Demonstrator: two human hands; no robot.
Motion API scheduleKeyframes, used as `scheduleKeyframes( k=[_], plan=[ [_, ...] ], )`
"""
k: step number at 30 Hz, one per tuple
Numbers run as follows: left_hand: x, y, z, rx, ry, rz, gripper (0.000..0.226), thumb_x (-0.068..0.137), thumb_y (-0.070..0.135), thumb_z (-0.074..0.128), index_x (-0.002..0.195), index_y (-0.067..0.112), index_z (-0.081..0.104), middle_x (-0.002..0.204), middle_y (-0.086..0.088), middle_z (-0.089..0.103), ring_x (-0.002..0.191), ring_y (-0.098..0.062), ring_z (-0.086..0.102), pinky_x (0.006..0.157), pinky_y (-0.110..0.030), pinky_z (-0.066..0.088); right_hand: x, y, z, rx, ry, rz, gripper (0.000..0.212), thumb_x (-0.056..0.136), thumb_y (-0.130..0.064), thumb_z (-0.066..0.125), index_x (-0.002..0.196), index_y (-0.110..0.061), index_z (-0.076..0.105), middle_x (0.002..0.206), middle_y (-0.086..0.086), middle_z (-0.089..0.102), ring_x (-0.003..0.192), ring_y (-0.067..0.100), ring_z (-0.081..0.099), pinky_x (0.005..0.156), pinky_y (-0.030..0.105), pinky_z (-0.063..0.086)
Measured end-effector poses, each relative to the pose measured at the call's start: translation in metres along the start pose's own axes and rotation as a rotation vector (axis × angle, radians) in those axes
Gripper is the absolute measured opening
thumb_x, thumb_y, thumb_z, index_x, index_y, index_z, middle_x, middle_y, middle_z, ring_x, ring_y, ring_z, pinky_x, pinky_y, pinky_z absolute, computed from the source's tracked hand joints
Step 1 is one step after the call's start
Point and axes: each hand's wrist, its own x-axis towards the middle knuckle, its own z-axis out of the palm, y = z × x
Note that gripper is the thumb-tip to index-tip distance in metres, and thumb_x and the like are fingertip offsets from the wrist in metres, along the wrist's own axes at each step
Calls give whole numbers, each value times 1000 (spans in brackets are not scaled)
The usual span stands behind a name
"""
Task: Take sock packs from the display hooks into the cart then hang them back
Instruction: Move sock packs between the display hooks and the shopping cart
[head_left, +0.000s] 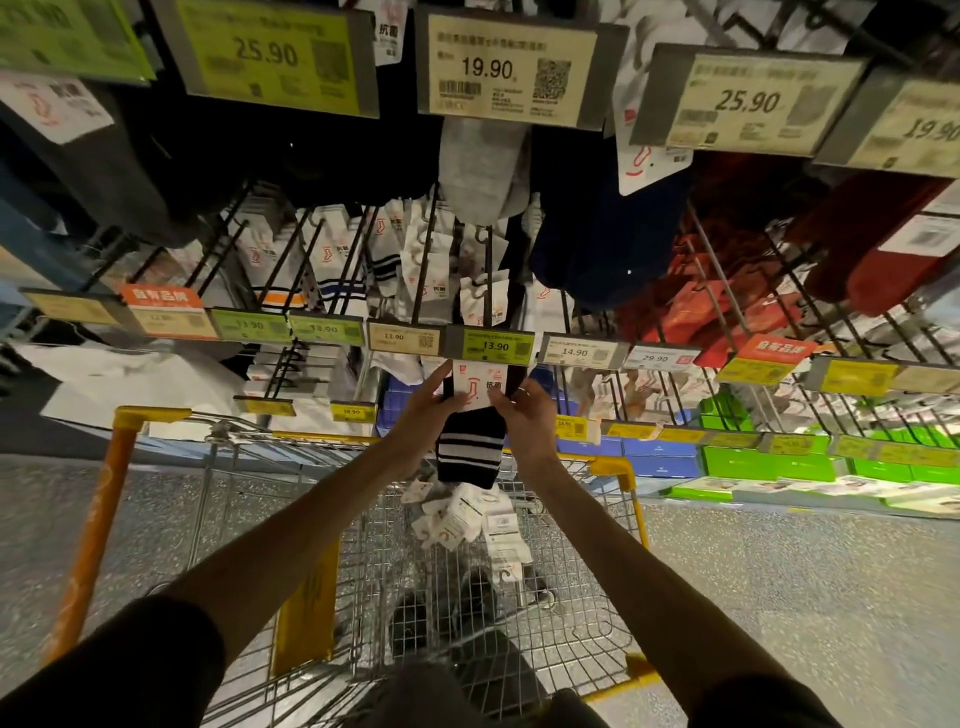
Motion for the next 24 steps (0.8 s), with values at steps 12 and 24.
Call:
scheduleKeyframes(
  k=[12, 24],
  plan=[
    [20, 5, 6, -76, 121, 39, 39, 92, -5, 57, 128, 11, 59, 107, -13, 70, 92, -22, 68, 63, -15, 53, 26, 2, 6, -113, 50, -42, 18, 87, -1, 66, 87, -19, 64, 88, 3, 73, 85, 23, 70, 77, 37, 55],
    [-12, -18, 2, -17, -54, 65, 30, 89, 0, 66, 117, 6, 59, 99, -4, 74, 88, -15, 72, 69, -22, 56, -6, 1, -22, -101, -122, -3, 23, 93, -13, 64, 108, 3, 59, 94, 13, 69, 80, 15, 68, 67, 26, 53]
  ],
)
